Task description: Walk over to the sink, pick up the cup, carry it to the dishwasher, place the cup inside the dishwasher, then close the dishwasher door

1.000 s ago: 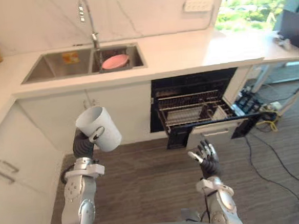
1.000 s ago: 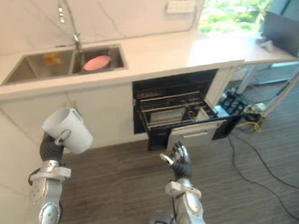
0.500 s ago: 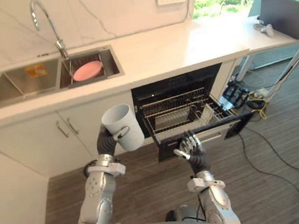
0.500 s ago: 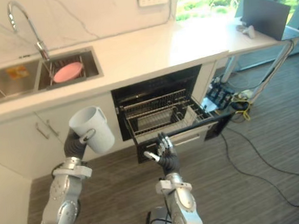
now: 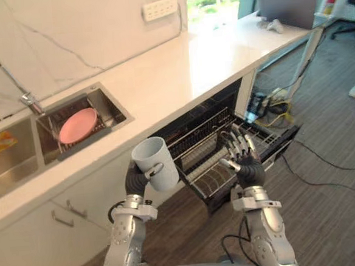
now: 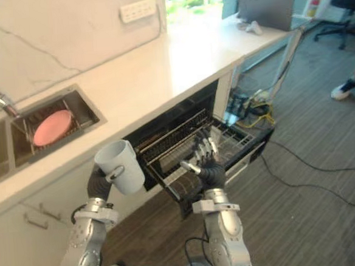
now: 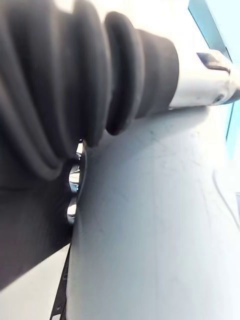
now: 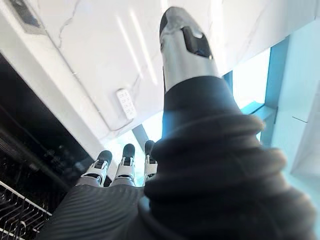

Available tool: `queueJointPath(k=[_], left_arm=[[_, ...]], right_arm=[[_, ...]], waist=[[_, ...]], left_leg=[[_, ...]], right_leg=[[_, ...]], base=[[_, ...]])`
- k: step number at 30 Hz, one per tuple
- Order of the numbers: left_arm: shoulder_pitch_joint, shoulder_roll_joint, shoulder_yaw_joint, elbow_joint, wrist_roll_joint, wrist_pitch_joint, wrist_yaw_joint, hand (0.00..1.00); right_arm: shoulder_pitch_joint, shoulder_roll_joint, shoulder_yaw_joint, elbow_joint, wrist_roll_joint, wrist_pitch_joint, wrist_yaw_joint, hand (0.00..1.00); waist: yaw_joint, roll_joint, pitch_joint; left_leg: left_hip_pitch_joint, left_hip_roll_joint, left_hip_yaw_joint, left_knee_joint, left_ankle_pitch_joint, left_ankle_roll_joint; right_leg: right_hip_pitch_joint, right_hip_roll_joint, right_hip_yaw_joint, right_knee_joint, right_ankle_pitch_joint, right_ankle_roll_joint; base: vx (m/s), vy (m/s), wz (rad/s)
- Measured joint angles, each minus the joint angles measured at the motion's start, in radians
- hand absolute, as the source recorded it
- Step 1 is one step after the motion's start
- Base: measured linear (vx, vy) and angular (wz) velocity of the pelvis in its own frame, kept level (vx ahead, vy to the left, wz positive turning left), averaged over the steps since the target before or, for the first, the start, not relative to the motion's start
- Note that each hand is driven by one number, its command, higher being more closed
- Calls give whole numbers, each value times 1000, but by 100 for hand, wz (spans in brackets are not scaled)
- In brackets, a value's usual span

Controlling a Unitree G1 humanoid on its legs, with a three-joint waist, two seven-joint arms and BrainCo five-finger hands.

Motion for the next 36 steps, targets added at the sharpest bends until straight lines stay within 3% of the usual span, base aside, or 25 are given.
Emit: queueJointPath(k=[1, 4, 5, 6, 7, 9, 12, 13, 15, 19, 22, 26, 30, 36], left_arm=[[-19, 8, 4, 9, 0, 0, 7, 100], [-97, 5, -10, 20, 3, 0, 28, 100], [-118, 1, -13, 22, 11, 0, 31, 100], [-145, -6, -22, 23, 49, 0, 53, 100], [-154, -6, -25, 23, 66, 0, 67, 100], [-161, -1, -19, 23, 115, 9, 137, 100], [-169, 25, -5, 21, 172, 19, 257, 100], [-173, 28, -5, 21, 184, 26, 274, 100], [-195, 11, -19, 21, 237, 41, 341, 100], [-227, -25, -24, 21, 338, 51, 451, 100], [-234, -26, -50, 27, 455, 79, 517, 100], [-260, -29, -91, 93, 647, 122, 623, 100], [-285, -24, -98, 134, 835, 160, 749, 100], [-288, -22, -129, 190, 929, 186, 816, 100]], right_arm=[[-14, 6, -6, 0, 9, 3, 24, 0], [-44, 7, -24, 0, 37, 19, 39, 0], [-45, 6, -25, 0, 46, 23, 38, 0], [-45, 7, -23, 0, 47, 35, 35, 0], [-46, 6, -22, 0, 47, 42, 33, 0], [-63, 6, 24, 0, 47, 59, 31, 0], [-125, 11, 106, 0, 52, 62, 32, 0], [-129, 10, 110, 0, 56, 64, 33, 0], [-123, -1, 109, 0, 58, 75, 29, 0], [-126, -13, 117, 0, 74, 89, 28, 0], [-128, -14, 128, 0, 116, 126, 30, 0], [-125, -18, 129, 0, 155, 179, 28, 0], [-124, -33, 145, 1, 229, 198, 0, 0], [-143, -48, 160, 10, 242, 239, -55, 0]], waist=[[-5, -12, -4], [-8, -3, 5], [-9, 5, 10], [-11, 17, 25], [-11, 16, 33], [-4, 30, 46], [36, 17, 44], [31, 15, 47], [7, 13, 57], [24, 16, 56], [29, 16, 55], [26, 14, 55], [33, -2, 41], [42, -10, 36]], left_leg=[[-26, -16, -2, 61, -37, 14], [-47, -63, -34, 129, -142, 47], [-46, -69, -25, 138, -166, 51], [-18, -66, 8, 130, -180, 69], [4, -60, 30, 123, -179, 71], [51, -24, 114, 121, -191, 89], [28, 16, 159, 150, -225, 73], [21, 19, 160, 149, -226, 72], [5, 28, 130, 147, -229, 52], [9, 54, 119, 123, -204, 35], [17, 74, 120, 109, -194, 23], [45, 66, 110, 77, -175, 14], [70, 52, 100, 16, -155, 16], [78, 43, 81, -36, -114, 12]], right_leg=[[13, -19, -1, -52, 47, 9], [19, -57, -4, -111, 148, 18], [-8, -63, -7, -76, 174, -9], [-72, -67, -11, 15, 219, -69], [-89, -68, -16, 37, 238, -68], [-113, -38, -106, -2, 279, -48], [-112, 28, -197, -204, 371, -51], [-110, 36, -196, -234, 389, -48], [-79, 51, -235, -285, 401, -50], [-64, 87, -254, -314, 402, -52], [-63, 113, -255, -330, 415, -52], [-31, 113, -262, -345, 415, -52], [-5, 112, -284, -365, 414, -53], [-3, 111, -307, -366, 412, -59]], base=[[54, 370, -45], [14, 350, -39], [-30, 395, -65], [-37, 316, -64], [-39, 281, -80], [-30, 205, -110], [-36, 107, -150], [-34, 11, -66], [6, -60, 22], [58, -95, 9], [103, -74, -7], [89, -23, 2], [31, -21, 14], [-15, -26, 11]])
